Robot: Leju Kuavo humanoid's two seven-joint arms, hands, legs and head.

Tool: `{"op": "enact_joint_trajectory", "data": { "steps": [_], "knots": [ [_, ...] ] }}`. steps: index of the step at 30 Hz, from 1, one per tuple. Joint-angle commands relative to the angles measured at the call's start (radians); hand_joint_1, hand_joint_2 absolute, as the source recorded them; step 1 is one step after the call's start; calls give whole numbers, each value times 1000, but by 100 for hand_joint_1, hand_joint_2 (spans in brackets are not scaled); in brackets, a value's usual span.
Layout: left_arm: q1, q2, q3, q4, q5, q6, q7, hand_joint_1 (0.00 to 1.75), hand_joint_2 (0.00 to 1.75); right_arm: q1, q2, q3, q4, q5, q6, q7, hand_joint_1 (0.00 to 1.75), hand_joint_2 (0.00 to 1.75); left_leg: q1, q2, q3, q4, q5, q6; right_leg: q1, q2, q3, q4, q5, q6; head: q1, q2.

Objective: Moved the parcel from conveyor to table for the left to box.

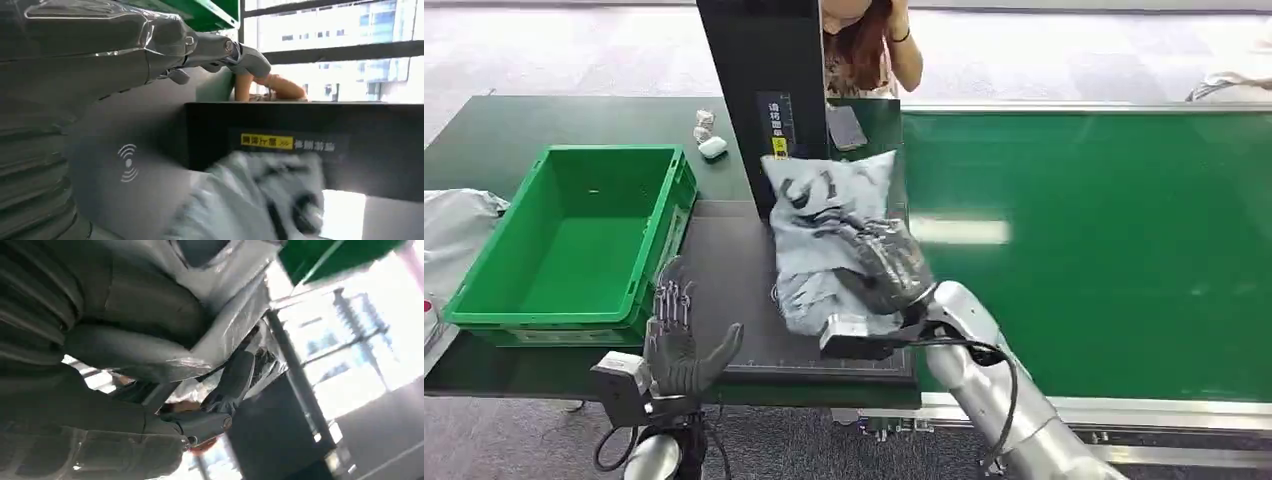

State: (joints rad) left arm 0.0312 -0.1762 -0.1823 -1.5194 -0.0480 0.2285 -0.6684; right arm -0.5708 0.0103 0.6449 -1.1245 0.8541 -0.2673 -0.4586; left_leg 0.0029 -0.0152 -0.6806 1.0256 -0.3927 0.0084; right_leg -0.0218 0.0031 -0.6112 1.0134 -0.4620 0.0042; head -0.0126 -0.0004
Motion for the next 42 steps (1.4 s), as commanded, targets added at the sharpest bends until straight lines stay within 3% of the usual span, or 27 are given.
{"op": "enact_joint_trajectory", "data": {
  "steps": [1, 5, 10, 11, 12, 17, 19, 21, 22, 23, 24, 25, 26, 29, 33, 36, 42],
  "knots": [
    [-13, 13, 9, 0, 19, 22, -11, 0, 175, -152, 89, 335, 348, -70, 125, -18, 175, 175, 0, 5, 3, -1, -1, -1, 0, 3, 2, -1, 0, -1, 0, 0],
    [11, 20, 5, -32, 17, 26, -11, 0, 175, -209, 154, 381, 566, -94, 203, 50, 175, 175, 0, 3, 2, 0, -1, 0, 0, 3, 2, -1, 0, -1, 0, 0],
    [29, 23, 8, -55, 16, 28, -6, 0, 175, -227, 166, 383, 643, -91, 134, 70, 175, 175, 0, 3, 2, 0, -1, -1, 0, 2, 2, -1, 0, -2, 0, 0],
    [33, 25, 7, -59, 14, 25, -3, 0, 175, -224, 161, 366, 642, -99, 86, 67, 98, 175, -1, 2, 2, 0, -1, 0, 0, 1, 2, -1, 0, -2, 0, 0],
    [35, 26, 6, -62, 13, 22, 0, 0, 175, -223, 158, 345, 647, -112, 63, 76, 0, 175, 0, 4, 4, -1, -1, -1, 0, 2, 3, -1, 0, -2, 0, 0],
    [24, 20, -2, -41, 10, 15, 8, 0, 175, -190, 123, 206, 565, -210, -142, -6, 0, 175, 0, 0, 1, 0, 0, -1, 0, -1, 2, -1, 0, -1, 0, 0],
    [15, 20, -7, -30, 11, 15, 8, 0, 175, -173, 115, 166, 533, -253, -158, -42, 0, 175, 0, -1, 2, 0, 0, -1, 0, -2, 2, -1, 0, -2, 0, 0],
    [-10, 25, -27, -1, 12, 9, 7, 0, 175, -104, 84, 66, 408, -369, -246, -172, 0, 175, 0, -1, 2, -1, 1, -1, 0, -2, 2, -2, 0, -2, 0, 0],
    [-14, 25, -30, 3, 13, 9, 6, 0, 175, -98, 73, 66, 388, -370, -239, -171, 0, 175, 0, -2, 2, -1, 1, -1, 0, -3, 2, -2, 0, -2, 0, 0],
    [-30, 30, -41, 18, 15, 9, 7, 0, 175, -28, 54, 0, 235, -461, -313, -240, 0, 175, 0, -3, 2, -1, 1, -1, 0, -4, 2, -2, 0, -2, 0, 0],
    [-37, 32, -46, 27, 17, 8, 7, 0, 175, -3, 35, -5, 159, -493, -328, -240, 0, 175, 1, -3, 2, -1, 1, -1, 1, -5, 2, -3, 0, -2, 0, 0],
    [-43, 32, -47, 31, 17, 8, 7, 0, 175, 7, 17, -4, 139, -501, -323, -240, 0, 175, 0, -4, 1, -1, 1, -1, 0, -5, 1, -2, 0, -2, 0, 0],
    [-53, 37, -55, 44, 22, 4, 9, 0, 175, 50, -7, -20, 10, -598, -313, -240, 0, 175, 0, -4, 1, -1, 1, -1, 0, -5, 0, -2, 0, -1, 0, 0],
    [-56, 41, -61, 51, 22, 3, 8, 0, 175, 65, -23, -28, -37, -638, -292, -240, 0, 175, -1, -3, 0, -1, 1, -1, -1, -4, 0, -2, 0, -1, 0, 0],
    [-46, 65, -84, 46, -22, -4, 5, 0, 175, 90, -25, -93, -69, -737, -163, -240, 0, 175, 0, -1, 3, -1, 0, -1, 0, -3, 2, -3, 1, -2, 0, 0],
    [-50, 94, -123, 53, -143, -9, 39, 0, 175, 138, -34, -163, -102, -754, -130, -240, 0, 175, 0, -2, 2, -2, 0, -1, 0, -4, 2, -3, 0, -2, 0, 0],
    [-50, 94, -123, 53, -143, -9, 39, 0, 175, 138, -34, -163, -102, -754, -130, -240, 0, 175, 0, 1, 3, -1, -1, -1, 0, -1, 2, -3, 1, -2, 0, 0]
  ]
}}
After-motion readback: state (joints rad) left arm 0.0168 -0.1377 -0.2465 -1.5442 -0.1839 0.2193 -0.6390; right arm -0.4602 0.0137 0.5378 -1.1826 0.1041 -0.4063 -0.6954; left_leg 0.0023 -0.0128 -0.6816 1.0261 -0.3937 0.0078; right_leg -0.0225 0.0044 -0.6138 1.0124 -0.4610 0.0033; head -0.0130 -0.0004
